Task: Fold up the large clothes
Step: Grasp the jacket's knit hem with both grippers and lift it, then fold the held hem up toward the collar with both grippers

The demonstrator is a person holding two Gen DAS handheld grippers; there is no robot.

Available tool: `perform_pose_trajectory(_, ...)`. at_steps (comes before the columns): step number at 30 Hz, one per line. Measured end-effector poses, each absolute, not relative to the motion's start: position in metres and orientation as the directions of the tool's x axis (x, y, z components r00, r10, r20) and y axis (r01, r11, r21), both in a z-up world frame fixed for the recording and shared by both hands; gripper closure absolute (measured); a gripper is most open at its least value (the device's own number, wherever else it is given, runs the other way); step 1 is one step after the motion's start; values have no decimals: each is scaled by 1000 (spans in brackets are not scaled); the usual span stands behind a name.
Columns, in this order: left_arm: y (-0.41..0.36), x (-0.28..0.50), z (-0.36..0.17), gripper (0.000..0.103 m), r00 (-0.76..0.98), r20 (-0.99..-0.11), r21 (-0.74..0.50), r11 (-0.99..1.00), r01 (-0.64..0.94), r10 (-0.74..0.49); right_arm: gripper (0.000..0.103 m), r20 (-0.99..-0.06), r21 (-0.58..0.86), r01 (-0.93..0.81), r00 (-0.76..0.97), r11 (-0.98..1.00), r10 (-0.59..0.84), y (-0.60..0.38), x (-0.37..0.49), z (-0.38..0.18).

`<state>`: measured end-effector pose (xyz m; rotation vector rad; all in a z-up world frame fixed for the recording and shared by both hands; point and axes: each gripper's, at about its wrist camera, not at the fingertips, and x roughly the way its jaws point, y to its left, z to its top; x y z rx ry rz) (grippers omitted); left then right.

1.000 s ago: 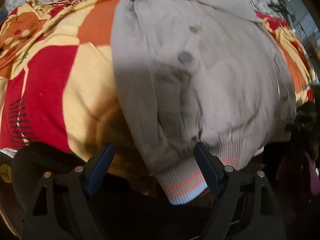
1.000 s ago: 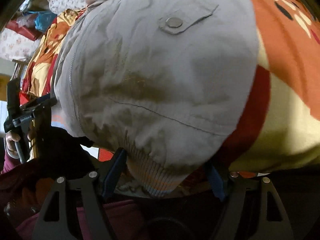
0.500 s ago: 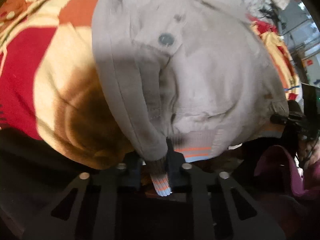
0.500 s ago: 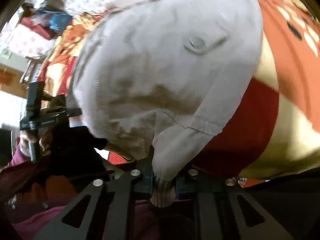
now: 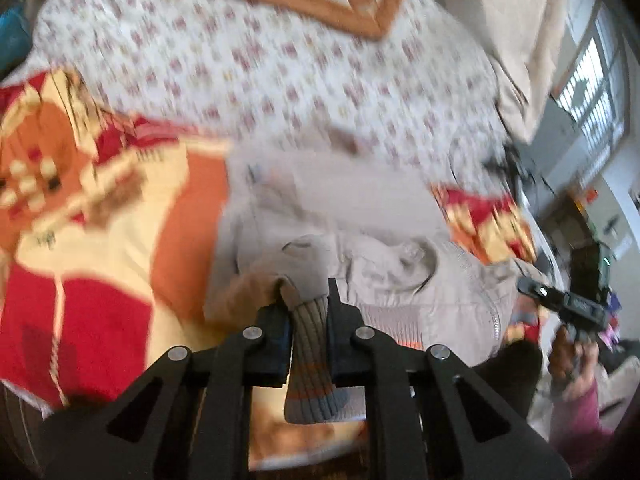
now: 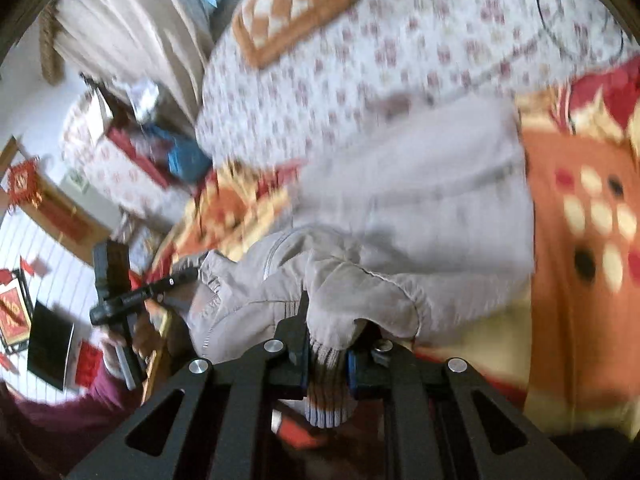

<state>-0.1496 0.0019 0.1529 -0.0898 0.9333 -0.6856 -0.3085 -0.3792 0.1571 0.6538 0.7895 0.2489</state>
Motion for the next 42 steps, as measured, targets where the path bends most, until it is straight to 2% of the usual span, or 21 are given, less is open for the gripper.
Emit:
perform_pose_trajectory(4,-16,-111,165,93,444,-668,-392,789,473,-597,92,-531,622,35,754,782,388,-400,-277,174)
perform_pose_trajectory(8,-36,-77,165,93,460,-674,-383,805,453,-579,92,-530,633,78,768,770,358,-427,-241,172)
perform_pose_trajectory(15,-89,-13,144,93,453,-733,-325,846,423,-508,92,-578,650,172,744,740,335,-468,-173,133)
perform_pose_trajectory(26,-142,75,86,91,412,-796,-317,885,341,-443,92,-643,656,305,705,691,300,-520,-90,71)
perform_pose_trajectory(27,-146,80,82,86,405,-800,-317,885,342,-443,91,-655,650,318,694,691,297,-523,-81,63)
perform_pose_trajectory(28,-147,84,78,85,397,-802,-323,883,341,-447,84,-673,632,332,684,700,283,-524,-77,59)
perform_pose_trajectory(29,-148,86,76,75,388,-801,-333,878,343,-455,79,-699,592,350,671,726,247,-524,-72,57)
perform_pose_trajectory(30,-147,87,75,58,379,-799,-347,872,345,-467,67,-712,562,354,666,747,220,-524,-71,58)
perform_pose_trajectory(31,-144,86,77,49,372,-793,-362,864,350,-483,61,-713,539,350,674,766,194,-522,-74,62)
perform_pose_trajectory(32,-141,85,81,34,375,-785,-369,859,355,-493,59,-708,534,343,682,773,186,-521,-77,67)
perform_pose_trajectory(33,-137,81,86,24,391,-775,-366,856,364,-497,57,-700,533,335,690,777,183,-519,-82,72)
perform_pose_trajectory(35,-128,72,97,19,427,-757,-345,858,381,-494,56,-700,499,326,698,803,152,-511,-95,84)
perform_pose_trajectory(38,-115,62,103,19,440,-762,-312,864,394,-475,54,-689,435,314,719,844,88,-499,-113,98)
perform_pose_trajectory(42,-100,52,89,19,411,-796,-293,877,381,-445,54,-654,480,274,745,834,131,-494,-125,97)
